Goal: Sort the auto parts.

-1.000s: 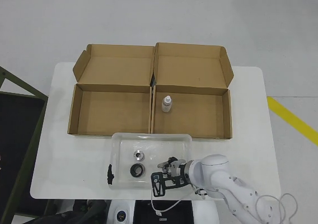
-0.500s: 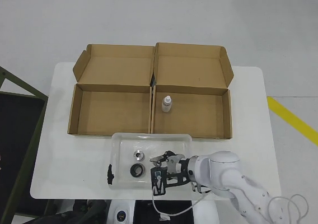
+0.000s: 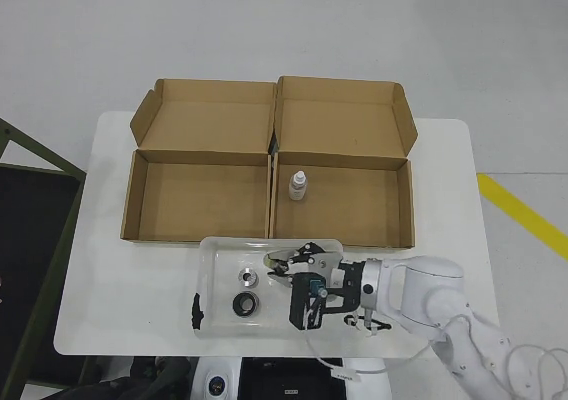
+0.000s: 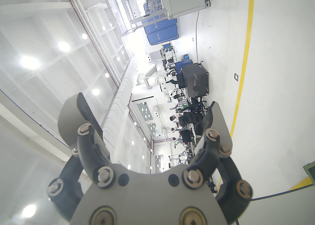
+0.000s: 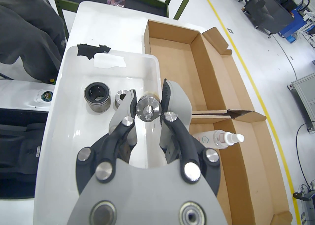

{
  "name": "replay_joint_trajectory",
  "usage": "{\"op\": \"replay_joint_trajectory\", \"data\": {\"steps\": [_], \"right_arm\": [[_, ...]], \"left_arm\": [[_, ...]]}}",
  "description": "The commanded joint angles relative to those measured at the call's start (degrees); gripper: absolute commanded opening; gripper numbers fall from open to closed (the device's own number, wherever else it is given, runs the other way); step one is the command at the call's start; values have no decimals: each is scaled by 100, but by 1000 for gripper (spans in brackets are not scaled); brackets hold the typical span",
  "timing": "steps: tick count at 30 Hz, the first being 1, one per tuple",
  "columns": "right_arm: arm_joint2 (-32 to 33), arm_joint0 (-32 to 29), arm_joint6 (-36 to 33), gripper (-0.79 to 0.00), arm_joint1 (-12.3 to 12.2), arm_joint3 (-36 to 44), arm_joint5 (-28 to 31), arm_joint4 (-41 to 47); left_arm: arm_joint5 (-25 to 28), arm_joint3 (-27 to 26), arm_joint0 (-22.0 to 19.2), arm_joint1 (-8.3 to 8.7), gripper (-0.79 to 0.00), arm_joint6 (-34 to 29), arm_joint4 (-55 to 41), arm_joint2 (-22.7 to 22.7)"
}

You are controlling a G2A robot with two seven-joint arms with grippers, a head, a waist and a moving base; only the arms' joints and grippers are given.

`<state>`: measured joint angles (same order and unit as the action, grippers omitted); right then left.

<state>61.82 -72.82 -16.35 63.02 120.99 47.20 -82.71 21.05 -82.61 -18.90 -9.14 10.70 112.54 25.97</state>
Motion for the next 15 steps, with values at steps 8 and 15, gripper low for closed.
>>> {"op": "replay_joint_trajectory", "data": {"steps": [8, 15], "right_arm": [[482, 49, 298, -785, -38, -67, -132, 548], [753, 58, 475, -785, -62, -241, -162, 1042]], "left_arm": [[0, 0, 0, 0, 0, 0, 0, 0], [0, 0, 0, 0, 0, 0, 0, 0]]}}
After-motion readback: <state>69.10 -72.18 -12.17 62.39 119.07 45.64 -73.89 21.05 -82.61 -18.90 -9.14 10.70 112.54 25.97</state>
